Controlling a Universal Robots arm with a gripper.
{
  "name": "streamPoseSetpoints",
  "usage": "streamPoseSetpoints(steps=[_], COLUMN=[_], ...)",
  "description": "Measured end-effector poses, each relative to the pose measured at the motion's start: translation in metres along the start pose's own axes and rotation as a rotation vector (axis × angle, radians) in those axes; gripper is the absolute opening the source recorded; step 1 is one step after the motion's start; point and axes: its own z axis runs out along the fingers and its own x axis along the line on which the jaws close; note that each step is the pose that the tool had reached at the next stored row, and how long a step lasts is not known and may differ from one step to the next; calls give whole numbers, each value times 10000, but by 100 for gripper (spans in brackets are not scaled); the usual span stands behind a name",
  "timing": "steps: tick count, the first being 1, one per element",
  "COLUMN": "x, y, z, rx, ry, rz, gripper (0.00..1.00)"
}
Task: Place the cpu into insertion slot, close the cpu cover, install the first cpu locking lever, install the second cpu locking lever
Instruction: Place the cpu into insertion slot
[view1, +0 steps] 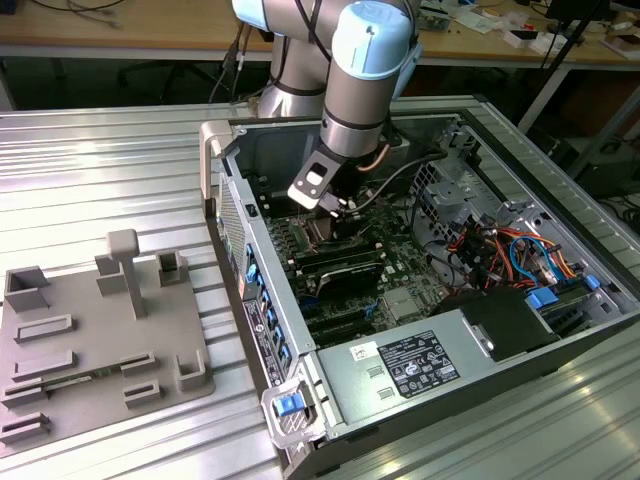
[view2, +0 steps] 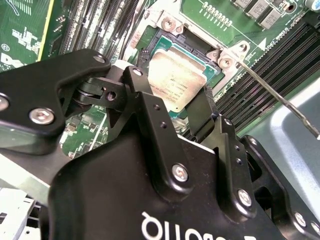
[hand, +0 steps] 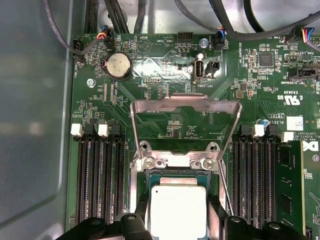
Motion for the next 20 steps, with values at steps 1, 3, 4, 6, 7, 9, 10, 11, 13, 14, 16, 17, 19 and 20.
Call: streamPoseSetpoints(steps=[1,3,4,6,7,9,10,11,13,14,16,17,19,20], x=[0,0,-1,-2,-2,-3,-3,-3,-3,-3,-3,-3,-3,-3], y=[2,3,2,2,1,1,1,1,1,1,1,0,1,1], z=[1,3,4,8,10,11,12,12,12,12,13,13,14,15], rx=[1,2,2,4,5,5,5,5,6,5,6,6,2,2], ry=[-1,-1,-2,-6,-7,-7,-7,-8,-8,-8,-8,-9,-8,-11], rz=[1,1,-1,-1,-1,-2,-2,-2,-2,-2,-2,-2,-2,-2], gripper=[55,55,55,55,55,55,55,55,55,55,55,55,55,55])
